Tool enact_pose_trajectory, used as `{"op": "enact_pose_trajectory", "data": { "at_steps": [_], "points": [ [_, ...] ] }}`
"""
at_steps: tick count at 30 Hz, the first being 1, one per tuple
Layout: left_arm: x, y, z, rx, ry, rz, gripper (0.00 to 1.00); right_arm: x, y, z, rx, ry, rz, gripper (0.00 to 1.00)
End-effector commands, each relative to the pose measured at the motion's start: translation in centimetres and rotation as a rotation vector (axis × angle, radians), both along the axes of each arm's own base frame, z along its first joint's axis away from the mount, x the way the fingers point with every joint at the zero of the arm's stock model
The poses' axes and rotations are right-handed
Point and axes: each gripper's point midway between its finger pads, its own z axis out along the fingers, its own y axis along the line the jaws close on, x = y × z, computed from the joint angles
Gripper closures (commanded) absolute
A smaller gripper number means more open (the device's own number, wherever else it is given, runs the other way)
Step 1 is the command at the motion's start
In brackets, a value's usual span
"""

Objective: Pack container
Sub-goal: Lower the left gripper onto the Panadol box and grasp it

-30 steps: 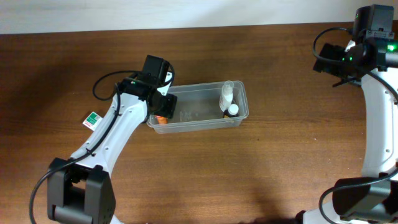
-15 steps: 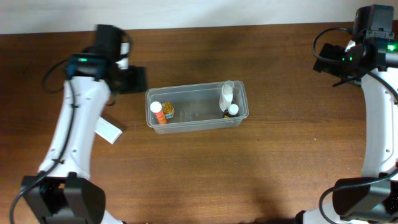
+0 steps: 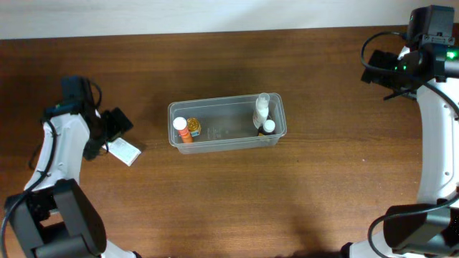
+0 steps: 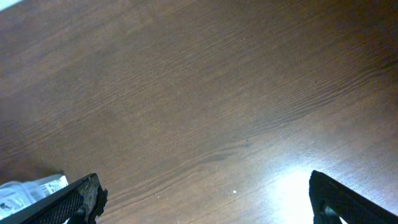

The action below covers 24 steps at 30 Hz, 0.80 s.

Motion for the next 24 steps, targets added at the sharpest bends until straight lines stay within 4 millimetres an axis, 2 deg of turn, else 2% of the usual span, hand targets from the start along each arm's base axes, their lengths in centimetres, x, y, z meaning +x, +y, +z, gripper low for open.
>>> {"op": "enact_pose_trajectory", "data": {
  "at_steps": [1,7,12,19,24],
  "points": [
    [-0.9,0.4,-1.5,-0.068,-0.008,0.066,0.01,-0.1,-0.3,0.7,-0.005,-0.018,-0.019,0.02],
    [-1.7,1.4,-3.3,-0.04,-0.007,0.155,0.01,-0.1,-0.3,0.7,-0.005,-0.018,-0.019,0.02],
    [-2.0,1.6,-4.3,-0.026,-0.012,0.164,0.01,-0.1,-0.3,0.7,-0.005,-0.018,-0.019,0.02],
    [-2.1,2.8,-4.3,0.04,-0.007,0.18,0.01,-0.1,-0.3,0.7,-0.005,-0.018,-0.019,0.02],
    [-1.3,3.1,-4.2,0.053,-0.04,0.182,0.01,-0.1,-0.3,0.7,-0.005,-0.018,-0.019,0.02]
  ]
}}
